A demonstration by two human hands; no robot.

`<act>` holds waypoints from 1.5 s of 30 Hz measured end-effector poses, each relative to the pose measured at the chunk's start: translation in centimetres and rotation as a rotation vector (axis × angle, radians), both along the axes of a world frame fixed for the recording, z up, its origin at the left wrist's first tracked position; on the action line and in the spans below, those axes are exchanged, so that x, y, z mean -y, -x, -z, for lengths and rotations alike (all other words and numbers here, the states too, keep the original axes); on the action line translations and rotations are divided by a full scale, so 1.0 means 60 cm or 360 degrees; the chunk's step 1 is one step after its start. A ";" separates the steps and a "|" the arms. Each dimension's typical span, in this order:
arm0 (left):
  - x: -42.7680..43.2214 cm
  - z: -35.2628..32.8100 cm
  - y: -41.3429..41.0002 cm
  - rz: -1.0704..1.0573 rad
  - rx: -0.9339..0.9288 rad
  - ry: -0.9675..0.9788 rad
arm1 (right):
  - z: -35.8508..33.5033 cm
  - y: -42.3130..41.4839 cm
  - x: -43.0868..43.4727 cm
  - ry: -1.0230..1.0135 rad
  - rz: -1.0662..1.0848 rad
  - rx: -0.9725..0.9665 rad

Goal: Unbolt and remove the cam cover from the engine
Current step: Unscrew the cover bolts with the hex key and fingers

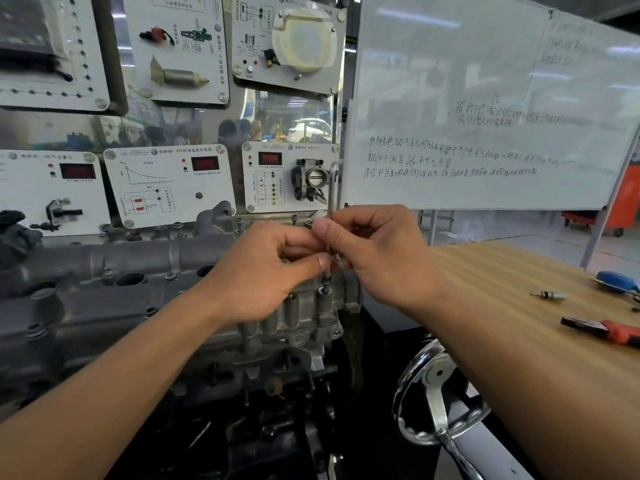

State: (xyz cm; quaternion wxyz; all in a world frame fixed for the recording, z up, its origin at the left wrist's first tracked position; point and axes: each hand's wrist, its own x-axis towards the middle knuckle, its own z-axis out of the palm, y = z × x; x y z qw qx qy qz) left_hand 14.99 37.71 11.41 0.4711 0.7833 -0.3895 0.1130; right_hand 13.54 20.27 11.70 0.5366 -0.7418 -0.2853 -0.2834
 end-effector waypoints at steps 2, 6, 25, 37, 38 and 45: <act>0.000 0.002 -0.001 -0.0047 0.0016 0.0026 | 0.001 0.002 0.000 0.0059 -0.0033 0.0005; 0.008 0.008 0.001 -0.0152 0.0026 0.0123 | 0.002 0.002 -0.002 0.0067 -0.0047 -0.0034; 0.004 0.005 0.003 -0.0128 0.0012 0.0073 | 0.006 -0.001 0.005 0.0017 -0.0052 0.0038; 0.005 0.007 0.001 -0.0194 -0.0005 -0.0018 | 0.004 -0.001 0.005 0.0036 0.0046 0.0129; 0.003 0.006 0.002 -0.0162 -0.0024 -0.0048 | 0.004 -0.001 0.005 0.0049 0.0054 0.0114; 0.004 0.005 0.000 -0.0108 -0.0075 0.0004 | 0.003 0.000 0.002 0.0053 0.0002 0.0079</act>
